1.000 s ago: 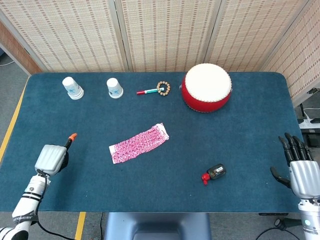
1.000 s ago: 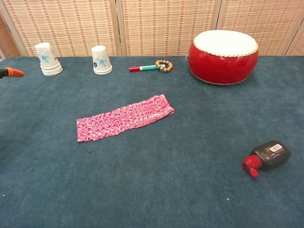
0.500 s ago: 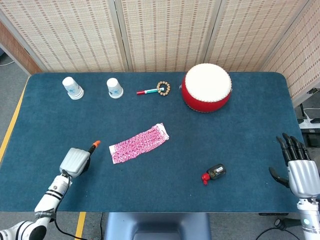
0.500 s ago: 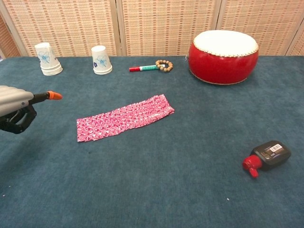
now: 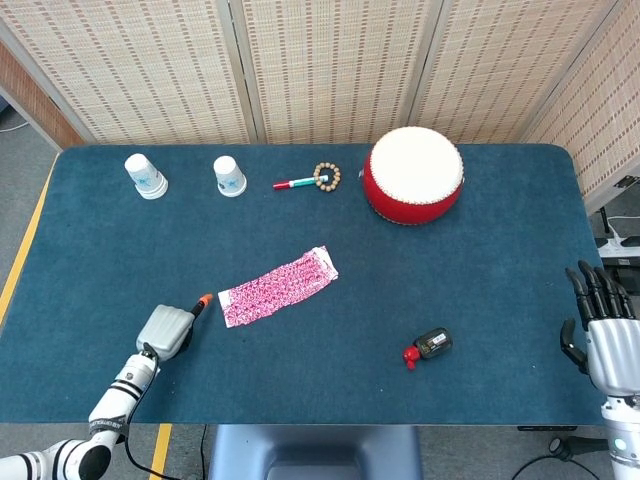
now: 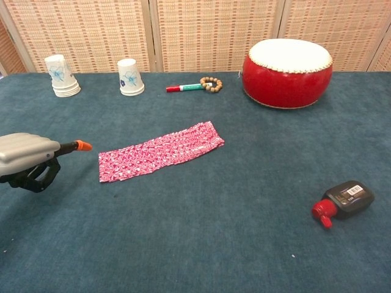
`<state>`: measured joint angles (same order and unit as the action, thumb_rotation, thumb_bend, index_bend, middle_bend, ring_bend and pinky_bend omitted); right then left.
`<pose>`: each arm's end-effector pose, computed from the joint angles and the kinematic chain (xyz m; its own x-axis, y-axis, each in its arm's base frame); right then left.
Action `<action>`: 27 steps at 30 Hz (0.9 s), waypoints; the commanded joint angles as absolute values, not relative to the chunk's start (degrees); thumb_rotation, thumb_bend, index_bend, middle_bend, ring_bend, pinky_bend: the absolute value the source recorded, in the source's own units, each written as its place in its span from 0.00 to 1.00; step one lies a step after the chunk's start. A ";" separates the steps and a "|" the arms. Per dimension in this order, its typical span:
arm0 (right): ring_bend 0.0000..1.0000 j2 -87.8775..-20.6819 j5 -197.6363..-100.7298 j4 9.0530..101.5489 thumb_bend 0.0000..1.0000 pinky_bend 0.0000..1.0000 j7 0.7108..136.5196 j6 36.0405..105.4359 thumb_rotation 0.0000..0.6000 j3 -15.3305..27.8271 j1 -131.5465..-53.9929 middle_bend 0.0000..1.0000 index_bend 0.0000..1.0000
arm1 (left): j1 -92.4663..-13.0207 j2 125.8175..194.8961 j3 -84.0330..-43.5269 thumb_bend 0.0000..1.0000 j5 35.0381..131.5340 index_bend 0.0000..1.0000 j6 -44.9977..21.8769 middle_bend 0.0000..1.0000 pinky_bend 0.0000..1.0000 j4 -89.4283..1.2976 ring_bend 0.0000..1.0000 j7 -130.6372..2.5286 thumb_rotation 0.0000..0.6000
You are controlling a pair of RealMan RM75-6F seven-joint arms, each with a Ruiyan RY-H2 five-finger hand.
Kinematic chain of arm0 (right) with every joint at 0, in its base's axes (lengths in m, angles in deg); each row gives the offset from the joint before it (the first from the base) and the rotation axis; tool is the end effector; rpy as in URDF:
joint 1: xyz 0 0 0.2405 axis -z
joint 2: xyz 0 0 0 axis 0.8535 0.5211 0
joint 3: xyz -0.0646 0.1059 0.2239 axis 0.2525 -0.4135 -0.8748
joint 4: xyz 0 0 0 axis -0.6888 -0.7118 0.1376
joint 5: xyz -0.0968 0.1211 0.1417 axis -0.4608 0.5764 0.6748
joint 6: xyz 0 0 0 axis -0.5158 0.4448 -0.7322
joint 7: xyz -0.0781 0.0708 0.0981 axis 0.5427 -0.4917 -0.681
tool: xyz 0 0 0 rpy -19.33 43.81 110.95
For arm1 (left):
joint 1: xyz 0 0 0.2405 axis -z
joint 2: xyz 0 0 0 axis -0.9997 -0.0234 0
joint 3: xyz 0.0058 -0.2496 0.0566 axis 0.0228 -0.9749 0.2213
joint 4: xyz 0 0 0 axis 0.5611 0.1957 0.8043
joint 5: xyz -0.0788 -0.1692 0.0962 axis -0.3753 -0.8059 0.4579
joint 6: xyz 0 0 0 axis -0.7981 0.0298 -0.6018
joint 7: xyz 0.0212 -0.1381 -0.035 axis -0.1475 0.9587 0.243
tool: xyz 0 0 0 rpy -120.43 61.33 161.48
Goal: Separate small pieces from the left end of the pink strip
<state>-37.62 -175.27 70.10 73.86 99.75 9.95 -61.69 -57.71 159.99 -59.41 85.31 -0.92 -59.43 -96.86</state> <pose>-0.3041 -0.1826 0.1749 0.4566 0.1888 0.8694 -0.8839 -0.0148 0.4674 -0.2389 0.2865 -0.0029 0.6535 0.3594 0.6662 0.7569 -0.3149 -0.5726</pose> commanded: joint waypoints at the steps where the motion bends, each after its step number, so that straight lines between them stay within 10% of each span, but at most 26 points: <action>1: 0.00 -37.57 -175.18 70.21 0.75 0.13 73.75 99.63 1.00 9.96 -61.69 0.00 0.00 | -57.14 160.84 -59.26 0.80 85.25 0.00 -1.17 0.71 0.59 -59.68 0.69 -97.12 1.00; 27: 0.00 -36.82 -174.81 70.94 0.75 0.13 72.70 99.09 1.00 9.95 -61.70 0.00 0.00 | -52.95 165.08 -56.51 0.80 79.60 0.00 1.61 0.71 0.59 -56.60 0.69 -100.51 1.00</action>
